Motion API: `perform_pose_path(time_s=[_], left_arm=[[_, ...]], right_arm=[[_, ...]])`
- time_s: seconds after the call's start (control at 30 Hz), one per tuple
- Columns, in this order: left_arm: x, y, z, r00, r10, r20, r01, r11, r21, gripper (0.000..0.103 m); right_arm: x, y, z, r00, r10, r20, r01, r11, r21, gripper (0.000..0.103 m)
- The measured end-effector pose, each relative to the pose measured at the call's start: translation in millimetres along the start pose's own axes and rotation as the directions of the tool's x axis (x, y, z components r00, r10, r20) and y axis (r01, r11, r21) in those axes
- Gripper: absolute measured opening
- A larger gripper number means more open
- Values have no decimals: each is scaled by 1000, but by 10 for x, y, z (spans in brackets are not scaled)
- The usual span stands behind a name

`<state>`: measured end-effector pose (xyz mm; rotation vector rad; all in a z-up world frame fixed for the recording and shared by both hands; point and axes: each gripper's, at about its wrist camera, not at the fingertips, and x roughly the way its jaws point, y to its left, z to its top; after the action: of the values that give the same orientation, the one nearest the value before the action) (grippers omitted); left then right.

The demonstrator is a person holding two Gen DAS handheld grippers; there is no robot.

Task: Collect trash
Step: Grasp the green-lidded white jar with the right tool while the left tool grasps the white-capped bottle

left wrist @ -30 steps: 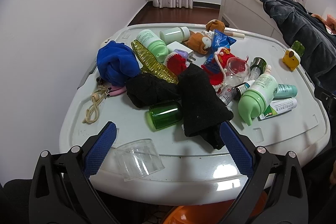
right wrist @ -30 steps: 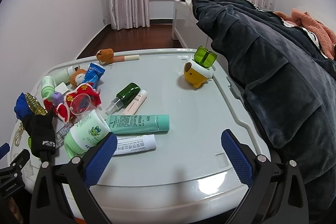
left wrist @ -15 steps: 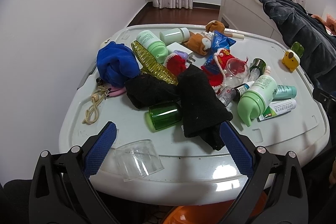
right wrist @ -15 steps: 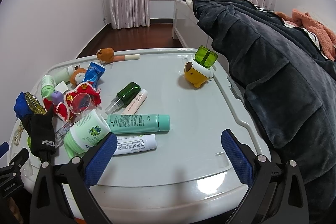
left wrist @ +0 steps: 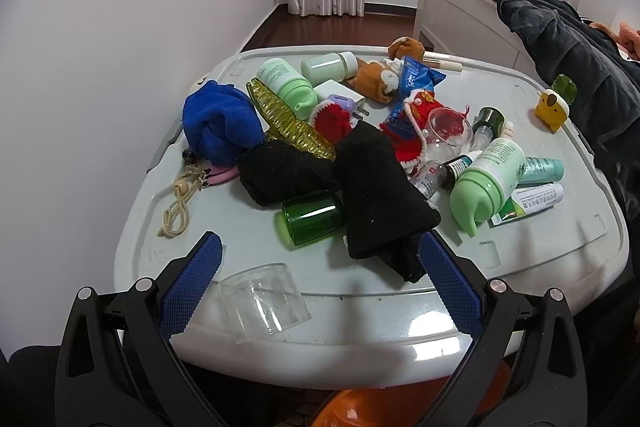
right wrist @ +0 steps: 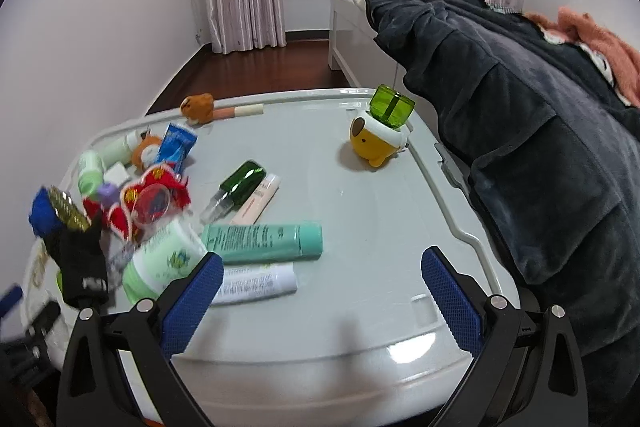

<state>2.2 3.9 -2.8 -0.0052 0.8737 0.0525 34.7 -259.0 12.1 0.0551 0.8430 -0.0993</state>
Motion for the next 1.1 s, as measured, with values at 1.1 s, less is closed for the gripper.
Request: perform_pose_path(time_s=[1.1], left_arm=[[-254, -297, -9, 995, -22, 95, 10, 992, 127, 96]], right_arm=[[1191, -463, 1004, 996, 16, -91, 0, 985, 174, 69]])
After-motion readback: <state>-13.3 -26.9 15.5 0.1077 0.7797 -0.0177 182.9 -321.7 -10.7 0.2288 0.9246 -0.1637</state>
